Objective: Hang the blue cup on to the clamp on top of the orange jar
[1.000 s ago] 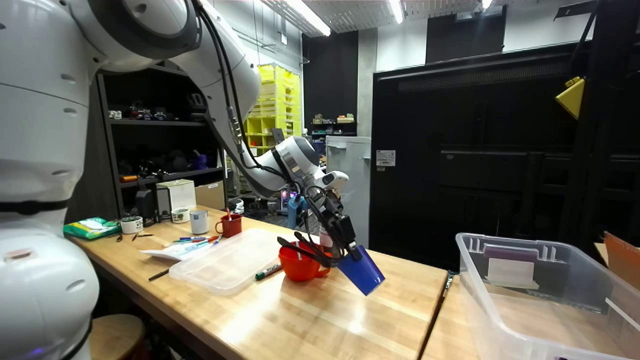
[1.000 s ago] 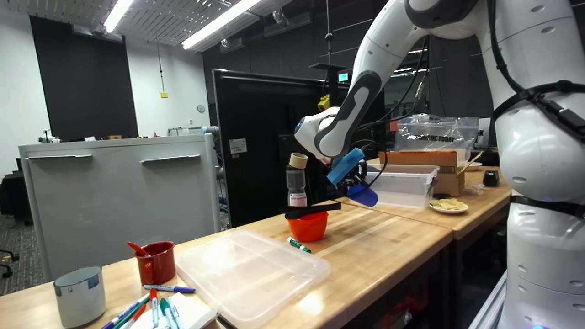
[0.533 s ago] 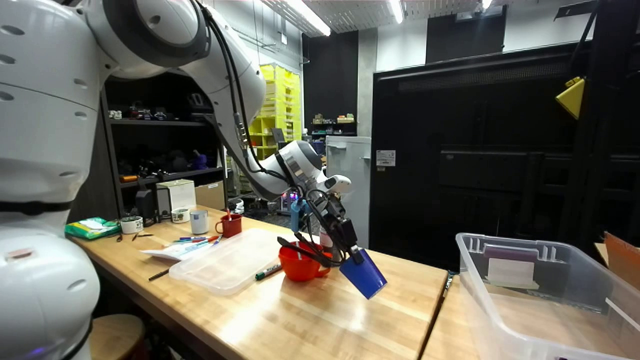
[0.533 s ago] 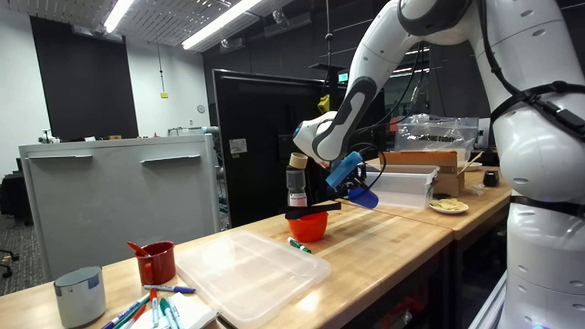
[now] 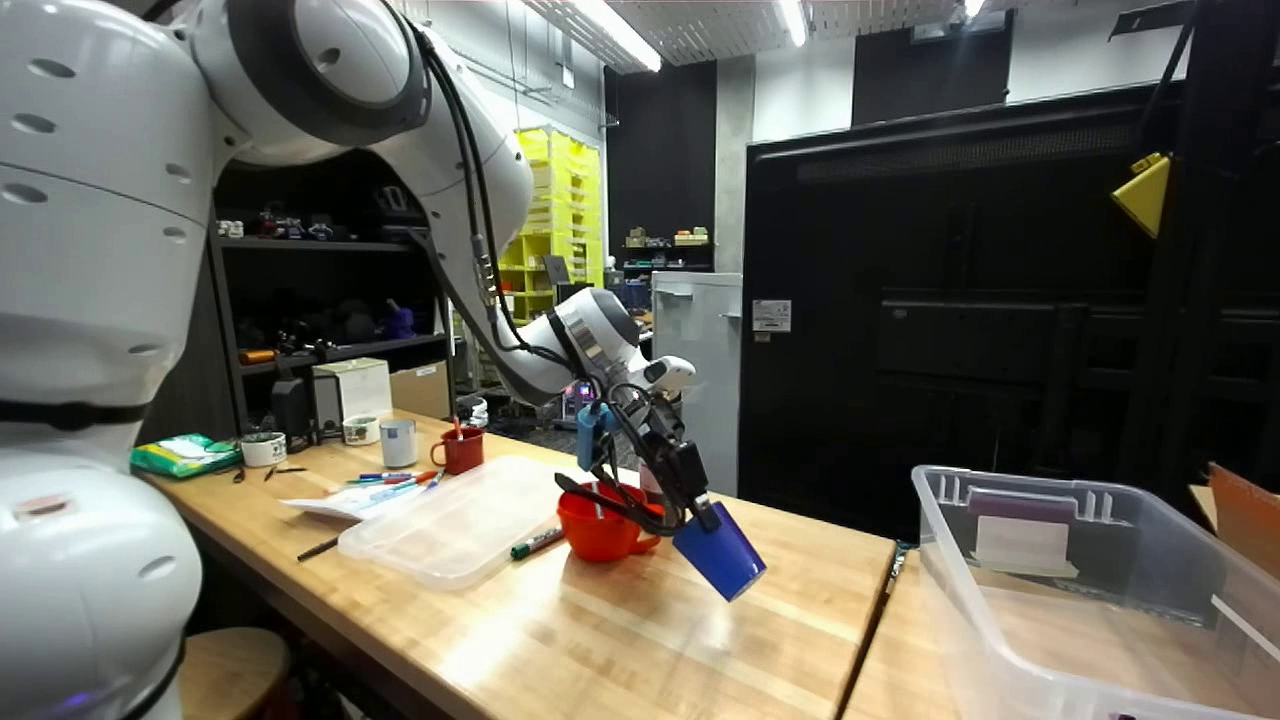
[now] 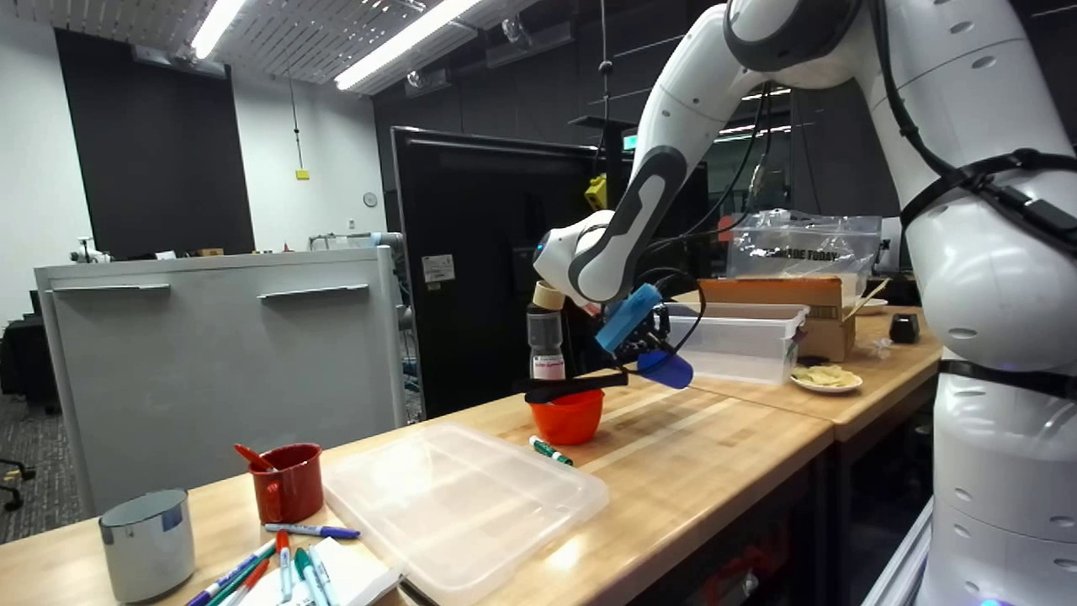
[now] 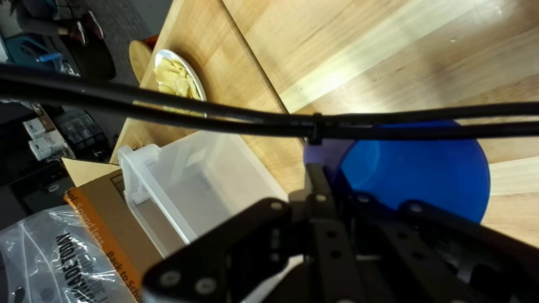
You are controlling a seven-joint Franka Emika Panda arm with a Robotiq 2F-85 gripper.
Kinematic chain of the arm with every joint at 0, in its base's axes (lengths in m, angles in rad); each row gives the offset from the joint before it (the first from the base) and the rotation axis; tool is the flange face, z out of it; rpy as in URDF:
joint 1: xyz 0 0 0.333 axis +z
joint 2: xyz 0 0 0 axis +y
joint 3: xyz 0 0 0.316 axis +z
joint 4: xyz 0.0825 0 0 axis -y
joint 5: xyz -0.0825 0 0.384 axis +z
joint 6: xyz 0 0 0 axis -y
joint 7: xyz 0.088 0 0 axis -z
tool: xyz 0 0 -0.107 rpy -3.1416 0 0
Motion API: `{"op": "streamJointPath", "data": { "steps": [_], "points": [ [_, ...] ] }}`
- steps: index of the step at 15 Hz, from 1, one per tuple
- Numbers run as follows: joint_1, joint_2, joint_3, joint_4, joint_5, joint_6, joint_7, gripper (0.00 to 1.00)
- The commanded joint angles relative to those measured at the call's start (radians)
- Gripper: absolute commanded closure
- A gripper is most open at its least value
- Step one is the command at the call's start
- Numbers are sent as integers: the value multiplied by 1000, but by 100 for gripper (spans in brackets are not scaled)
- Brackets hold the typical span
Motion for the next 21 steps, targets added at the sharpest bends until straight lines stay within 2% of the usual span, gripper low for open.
{"op": "streamJointPath", "data": {
  "steps": [1, 21],
  "points": [
    [12, 22, 3, 23, 6, -32, 2, 99],
    [34, 53, 17, 40, 13, -56, -11, 99]
  ]
}}
